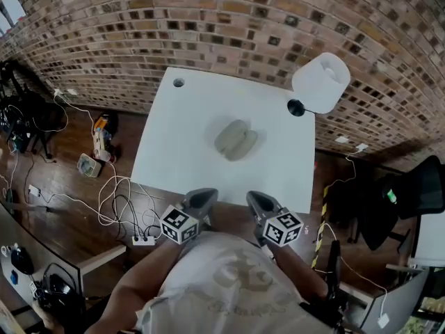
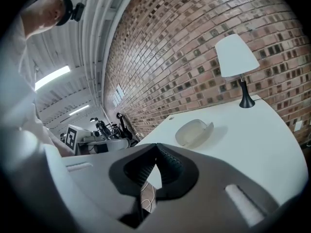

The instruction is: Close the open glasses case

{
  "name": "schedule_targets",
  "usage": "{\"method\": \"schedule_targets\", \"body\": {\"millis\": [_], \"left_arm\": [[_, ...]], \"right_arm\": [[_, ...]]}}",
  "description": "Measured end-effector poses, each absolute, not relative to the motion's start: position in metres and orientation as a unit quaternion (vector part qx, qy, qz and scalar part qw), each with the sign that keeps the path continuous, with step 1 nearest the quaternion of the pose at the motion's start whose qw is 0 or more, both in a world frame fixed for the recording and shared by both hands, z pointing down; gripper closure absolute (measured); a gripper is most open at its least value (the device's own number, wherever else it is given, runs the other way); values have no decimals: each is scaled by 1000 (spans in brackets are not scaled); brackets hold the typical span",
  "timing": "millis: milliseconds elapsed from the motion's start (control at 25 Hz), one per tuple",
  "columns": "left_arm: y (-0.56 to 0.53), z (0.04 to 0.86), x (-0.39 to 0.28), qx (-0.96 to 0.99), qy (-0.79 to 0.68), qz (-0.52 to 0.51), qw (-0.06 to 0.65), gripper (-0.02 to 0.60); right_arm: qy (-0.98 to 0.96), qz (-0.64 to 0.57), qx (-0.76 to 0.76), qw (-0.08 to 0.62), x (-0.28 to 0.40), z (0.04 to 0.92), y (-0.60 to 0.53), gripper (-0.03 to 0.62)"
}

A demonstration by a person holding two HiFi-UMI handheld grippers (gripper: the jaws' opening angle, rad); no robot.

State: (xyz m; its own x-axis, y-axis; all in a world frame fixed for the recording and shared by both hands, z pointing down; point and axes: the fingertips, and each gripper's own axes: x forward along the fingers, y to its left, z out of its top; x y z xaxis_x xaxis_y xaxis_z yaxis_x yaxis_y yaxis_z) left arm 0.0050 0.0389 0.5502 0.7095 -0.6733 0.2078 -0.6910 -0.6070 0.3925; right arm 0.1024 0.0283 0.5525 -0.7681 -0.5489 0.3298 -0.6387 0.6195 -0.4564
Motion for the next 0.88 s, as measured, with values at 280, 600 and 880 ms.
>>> {"method": "schedule_targets", "body": {"millis": [280,600,880], "left_arm": [[13,545,-23,911,-339,9,233,575],[-6,546,-58,916,-328,2,230,575],[-29,546,-93,907,-346,-14,238,575]], "right_arm": [[-890,269,357,84,66,540,3,586],[-882,248,391,89,49,539,-19,586],[-870,252,410,108,37,543,-42,586]]}}
